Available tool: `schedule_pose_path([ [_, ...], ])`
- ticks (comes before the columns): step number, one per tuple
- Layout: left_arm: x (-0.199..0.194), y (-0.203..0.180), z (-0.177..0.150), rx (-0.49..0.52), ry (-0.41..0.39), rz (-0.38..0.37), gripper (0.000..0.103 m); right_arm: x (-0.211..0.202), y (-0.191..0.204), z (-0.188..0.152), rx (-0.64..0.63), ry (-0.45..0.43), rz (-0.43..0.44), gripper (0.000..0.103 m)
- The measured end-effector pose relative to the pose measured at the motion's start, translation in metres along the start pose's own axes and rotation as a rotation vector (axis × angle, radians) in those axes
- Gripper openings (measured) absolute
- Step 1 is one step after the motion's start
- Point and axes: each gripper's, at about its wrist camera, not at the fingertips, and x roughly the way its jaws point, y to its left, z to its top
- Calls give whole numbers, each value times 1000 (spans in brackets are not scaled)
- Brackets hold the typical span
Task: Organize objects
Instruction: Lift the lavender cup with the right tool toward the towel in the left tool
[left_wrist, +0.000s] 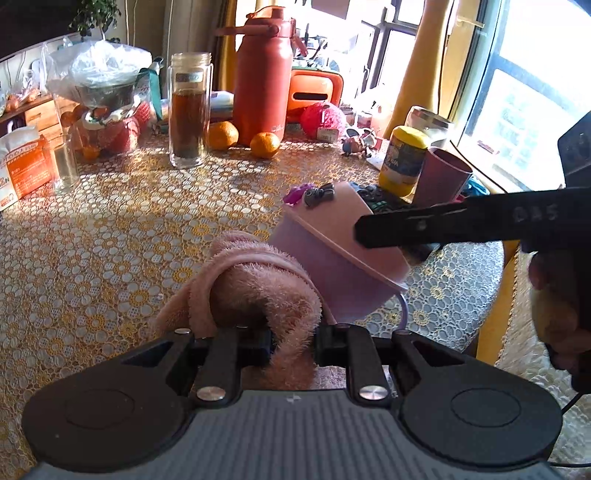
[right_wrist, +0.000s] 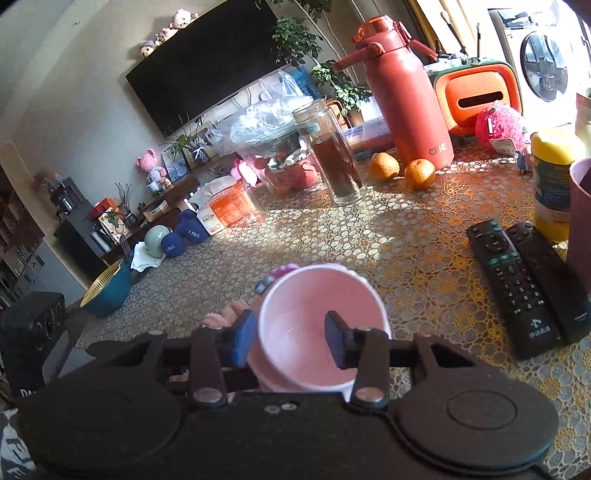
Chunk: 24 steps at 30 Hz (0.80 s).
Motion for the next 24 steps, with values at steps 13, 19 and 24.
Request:
schedule_pose_path([
  [13,26,4,5,-4,48,24,19,20,5,-2,56,7,17,9],
  [19,1,18,3,-45,19,19,19,17,13,-3,17,-7,57,9],
  [24,-43,42,-4,-69,-11,38,19,16,29,-12,-65,17,172,9],
])
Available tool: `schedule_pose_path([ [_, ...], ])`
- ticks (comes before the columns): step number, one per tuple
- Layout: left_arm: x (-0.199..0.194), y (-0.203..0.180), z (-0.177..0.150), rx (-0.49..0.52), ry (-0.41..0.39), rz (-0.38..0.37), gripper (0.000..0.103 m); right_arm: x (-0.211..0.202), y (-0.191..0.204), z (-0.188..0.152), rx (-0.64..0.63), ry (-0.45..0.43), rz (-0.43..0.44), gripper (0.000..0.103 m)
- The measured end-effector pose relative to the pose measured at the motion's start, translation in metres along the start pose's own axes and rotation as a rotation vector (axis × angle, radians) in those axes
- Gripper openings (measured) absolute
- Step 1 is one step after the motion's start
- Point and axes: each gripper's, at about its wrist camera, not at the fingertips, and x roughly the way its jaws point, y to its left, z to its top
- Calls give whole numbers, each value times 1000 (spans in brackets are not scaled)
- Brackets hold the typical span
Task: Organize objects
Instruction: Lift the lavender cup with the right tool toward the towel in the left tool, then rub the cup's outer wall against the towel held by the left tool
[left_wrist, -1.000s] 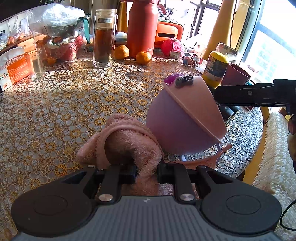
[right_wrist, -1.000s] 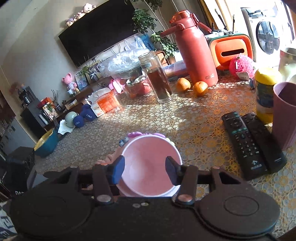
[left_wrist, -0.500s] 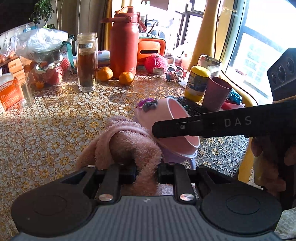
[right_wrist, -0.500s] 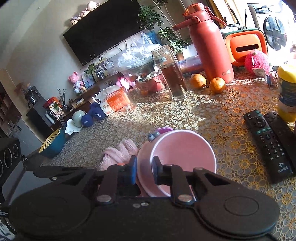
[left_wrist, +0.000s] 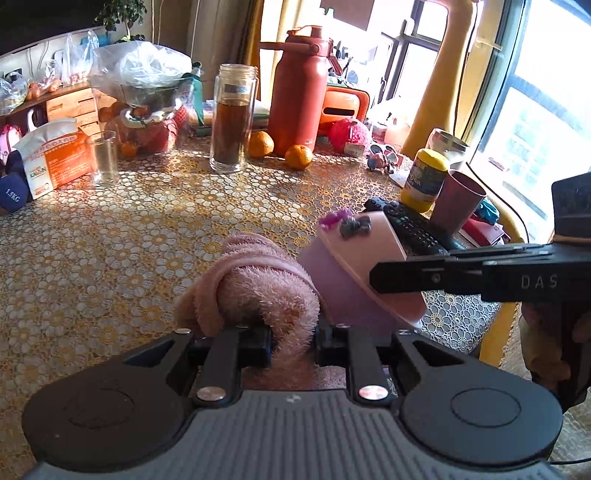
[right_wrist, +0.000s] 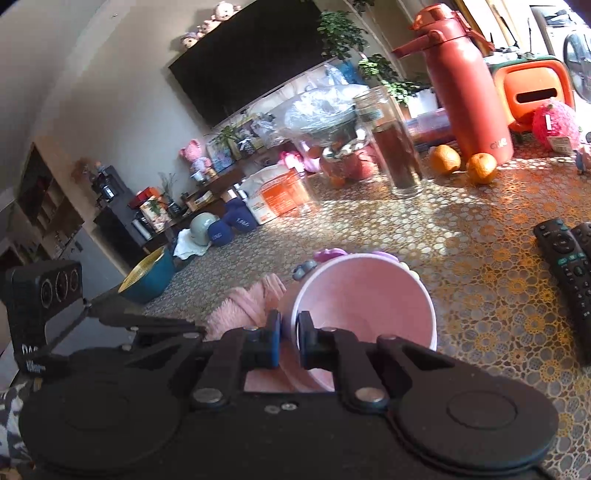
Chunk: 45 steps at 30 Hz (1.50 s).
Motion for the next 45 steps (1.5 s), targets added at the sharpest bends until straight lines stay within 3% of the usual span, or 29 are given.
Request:
schedule_pose_path([
  [7,-28,5,8,1,-36,-29,19,-2,4,-20,-11,18,66,9],
  [14,0,-14,20,-11,-27,-107,19,-19,-14,-27,37,-13,89,10],
  [20,26,-4,18,-106,5,-142,19,-29,-25,-31,44,-35,110,11],
  [26,47,18,11,-182,55,-96,19,-30,-31,-32,69,-48,121,11],
  [35,58,26,-8,-156,92,-32,19,-29,-21,-24,90,-30,62,22],
  [39,56,20,-11,-119,88,-13,19,-27,-24,-18,171,-46,21,38],
  [42,55,16,-12,-95,84,0,19,-19,-30,-11,269,-27,-32,39],
  [45,54,15,-14,-87,81,4,19,-13,-40,-10,391,-17,-28,36],
])
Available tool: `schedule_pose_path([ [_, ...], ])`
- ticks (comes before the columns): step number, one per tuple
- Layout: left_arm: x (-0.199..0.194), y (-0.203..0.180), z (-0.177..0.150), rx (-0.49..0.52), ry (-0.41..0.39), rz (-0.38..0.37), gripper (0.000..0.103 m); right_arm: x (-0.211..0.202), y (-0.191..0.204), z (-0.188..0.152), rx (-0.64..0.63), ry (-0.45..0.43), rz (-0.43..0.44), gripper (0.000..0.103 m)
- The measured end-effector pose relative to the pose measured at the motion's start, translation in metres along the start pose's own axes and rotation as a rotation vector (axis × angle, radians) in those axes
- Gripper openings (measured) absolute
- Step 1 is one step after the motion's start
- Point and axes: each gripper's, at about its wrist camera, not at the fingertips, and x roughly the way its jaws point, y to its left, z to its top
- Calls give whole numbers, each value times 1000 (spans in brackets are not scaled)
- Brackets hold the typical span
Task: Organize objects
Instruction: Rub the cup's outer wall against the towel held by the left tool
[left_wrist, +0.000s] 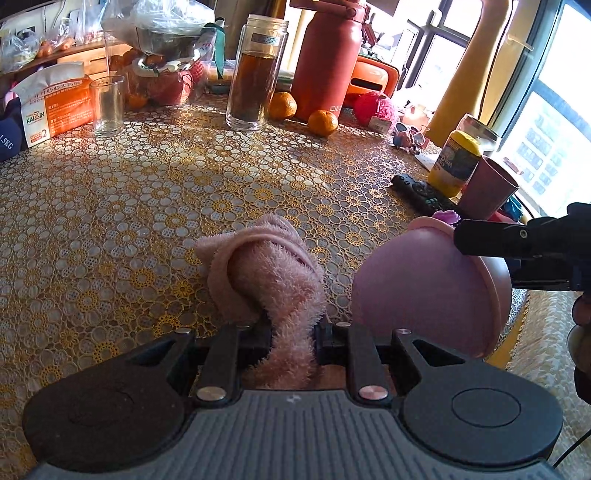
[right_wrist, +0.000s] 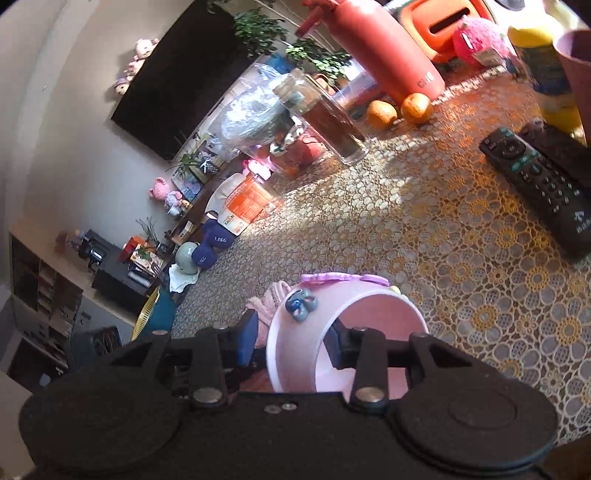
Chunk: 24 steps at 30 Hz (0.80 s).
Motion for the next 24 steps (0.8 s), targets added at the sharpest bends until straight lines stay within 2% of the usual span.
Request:
schedule_pose_path([
  [3,-1,1,-1,0,-2,2,19,5,-1,1,41,0,-16,28],
  [6,-6,1,0,-7,-8,1,19,7,8,-3,-18,4,-27,27],
  [8,-13,4,3,-25,-18,-30,19,7,16,-9,-102,11,-24,25],
  [12,-36,5,15,-63,-55,-128,19,2,21,-20,-249,26,36,25],
  [18,-47,-11,32,-96,-90,-271,19,-5,10,-23,-258,25,102,25],
  [24,-19,-5,25,-183,-39,-291,19,-6,8,-24,-278,22,121,25],
])
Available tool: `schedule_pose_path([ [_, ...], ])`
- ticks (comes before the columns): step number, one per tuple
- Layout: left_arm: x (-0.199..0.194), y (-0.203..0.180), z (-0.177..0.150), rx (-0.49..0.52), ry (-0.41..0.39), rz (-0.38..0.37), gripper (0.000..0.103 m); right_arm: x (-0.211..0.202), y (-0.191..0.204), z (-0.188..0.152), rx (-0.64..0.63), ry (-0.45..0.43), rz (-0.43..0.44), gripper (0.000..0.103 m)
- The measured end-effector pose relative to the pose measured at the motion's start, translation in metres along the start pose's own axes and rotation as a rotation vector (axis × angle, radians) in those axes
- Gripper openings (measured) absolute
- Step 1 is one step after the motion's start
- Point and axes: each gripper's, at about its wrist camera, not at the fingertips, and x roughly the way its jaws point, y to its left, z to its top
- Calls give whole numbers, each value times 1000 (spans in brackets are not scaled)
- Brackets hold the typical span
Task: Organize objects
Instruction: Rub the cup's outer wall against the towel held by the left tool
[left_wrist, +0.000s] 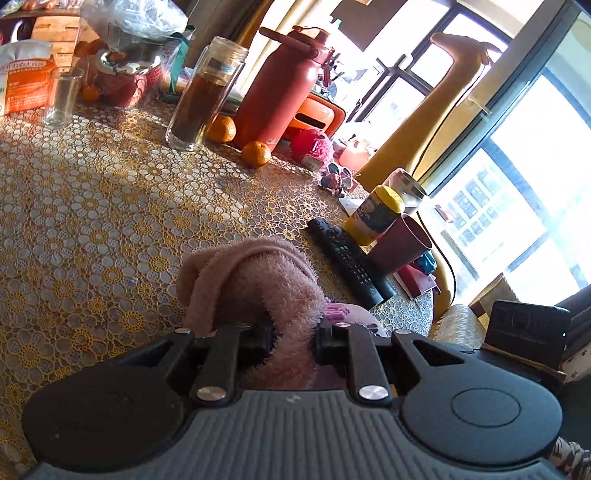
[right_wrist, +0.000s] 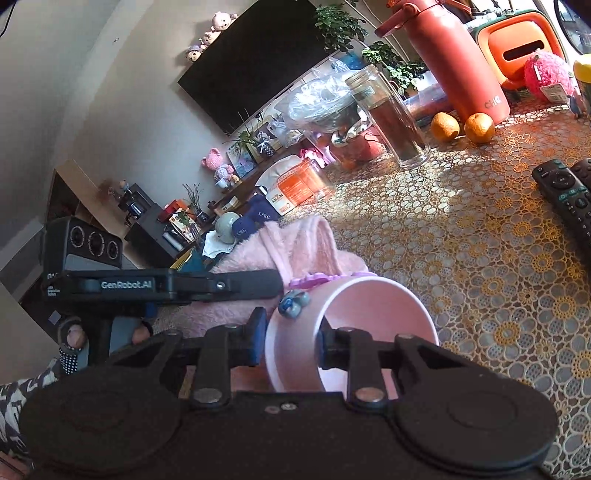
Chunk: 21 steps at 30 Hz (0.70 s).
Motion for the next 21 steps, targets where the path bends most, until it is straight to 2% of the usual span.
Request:
schedule_pose_path([
  [3,6,19,-3,-76,18,5,19,0,-1,-2,-7,-2,8,25],
  [8,4,33,-12,-103,23,22,19,-1,-4,-3,19,-23,9,25],
  [13,-8,24,-23,-14,18,67,19,-1,-7,-2,82,-47,-11,25],
  [16,-15,17,-30,49,7,120,19,-2,-9,0,149,-70,-33,23],
  [21,-13,3,-39,153,-2,204,19,-13,6,10,153,-140,-2,21],
])
